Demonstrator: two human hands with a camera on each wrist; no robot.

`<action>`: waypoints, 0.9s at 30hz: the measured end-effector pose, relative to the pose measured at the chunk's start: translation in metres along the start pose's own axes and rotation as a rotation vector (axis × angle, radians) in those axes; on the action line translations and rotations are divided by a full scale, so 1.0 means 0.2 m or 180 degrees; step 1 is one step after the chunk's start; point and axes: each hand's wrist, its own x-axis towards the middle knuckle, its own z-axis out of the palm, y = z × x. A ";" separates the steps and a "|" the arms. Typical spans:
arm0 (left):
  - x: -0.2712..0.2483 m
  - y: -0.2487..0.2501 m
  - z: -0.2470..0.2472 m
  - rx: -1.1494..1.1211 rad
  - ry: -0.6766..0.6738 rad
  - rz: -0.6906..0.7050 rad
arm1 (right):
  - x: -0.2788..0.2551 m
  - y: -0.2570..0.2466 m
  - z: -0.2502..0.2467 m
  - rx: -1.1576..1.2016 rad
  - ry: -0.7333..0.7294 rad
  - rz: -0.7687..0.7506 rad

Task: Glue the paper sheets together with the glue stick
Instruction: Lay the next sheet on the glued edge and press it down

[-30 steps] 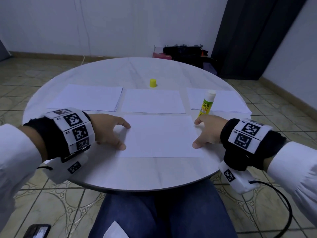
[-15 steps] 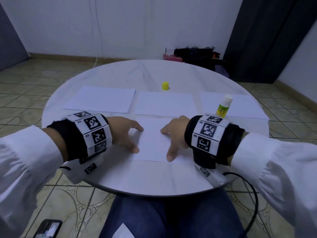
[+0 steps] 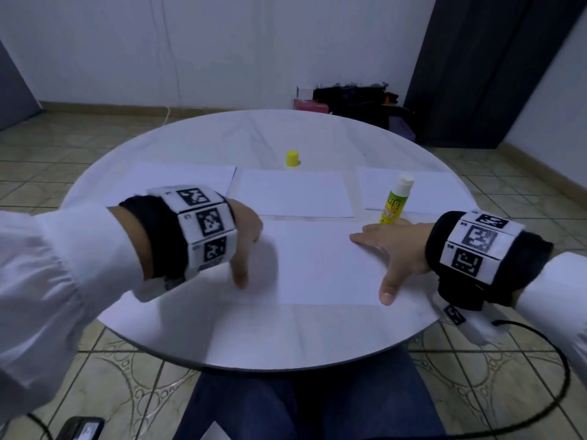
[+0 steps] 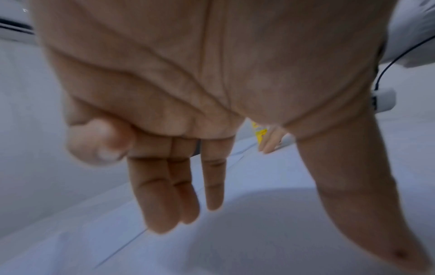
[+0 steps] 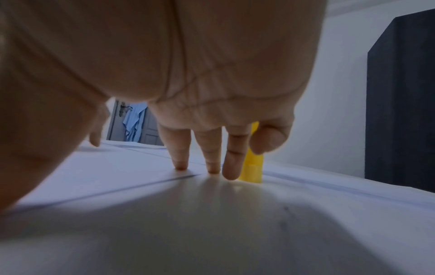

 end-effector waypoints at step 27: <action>0.10 -0.12 0.17 0.0311 -0.0217 0.0051 | -0.03 0.00 -0.01 -0.0235 -0.0058 -0.0051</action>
